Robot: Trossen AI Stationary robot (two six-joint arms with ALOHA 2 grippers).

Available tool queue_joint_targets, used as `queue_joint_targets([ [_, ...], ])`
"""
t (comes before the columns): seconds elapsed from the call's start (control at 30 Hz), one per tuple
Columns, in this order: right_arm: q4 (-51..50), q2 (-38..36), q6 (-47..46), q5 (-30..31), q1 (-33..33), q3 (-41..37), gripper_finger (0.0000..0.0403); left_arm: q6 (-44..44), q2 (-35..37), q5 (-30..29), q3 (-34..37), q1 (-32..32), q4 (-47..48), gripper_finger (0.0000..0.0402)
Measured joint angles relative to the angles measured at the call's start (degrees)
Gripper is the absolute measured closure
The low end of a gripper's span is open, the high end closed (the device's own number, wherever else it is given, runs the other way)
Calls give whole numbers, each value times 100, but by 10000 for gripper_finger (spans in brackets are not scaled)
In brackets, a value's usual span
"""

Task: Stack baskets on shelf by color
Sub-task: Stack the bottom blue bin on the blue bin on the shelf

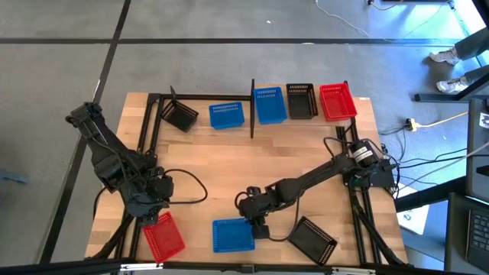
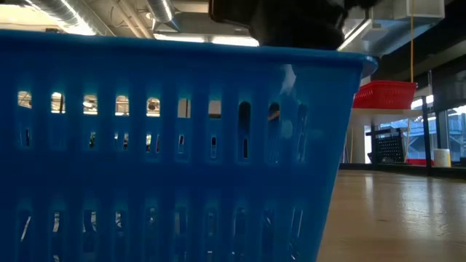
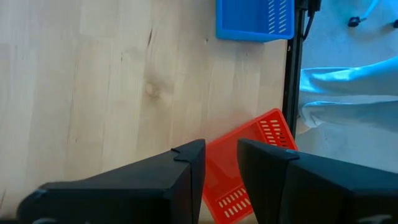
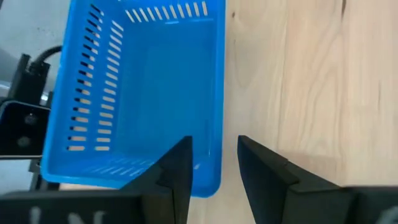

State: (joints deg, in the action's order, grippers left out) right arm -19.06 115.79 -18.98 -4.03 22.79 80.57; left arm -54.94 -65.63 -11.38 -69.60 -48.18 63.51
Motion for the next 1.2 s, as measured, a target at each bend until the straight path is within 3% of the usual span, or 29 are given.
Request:
queue_joint_targets([
  [0.27,807,0,-3,-2,0,-534,283,0,0,-10,0,0,0,317],
  [0.37,908,0,-30,-10,0,-550,316,0,0,-11,0,0,0,317],
  [0.47,922,0,-239,-5,-1,-529,380,0,0,-113,0,0,0,317],
  [0.67,836,-6,-933,457,-22,-476,396,-1,0,-186,0,1,-26,317],
  [0.87,-535,-26,-901,1350,-22,479,399,586,-2,-541,0,7,-26,317],
  [1.2,-3138,-39,-1259,3105,-203,2493,401,3204,-4,-2270,0,7,-764,317],
])
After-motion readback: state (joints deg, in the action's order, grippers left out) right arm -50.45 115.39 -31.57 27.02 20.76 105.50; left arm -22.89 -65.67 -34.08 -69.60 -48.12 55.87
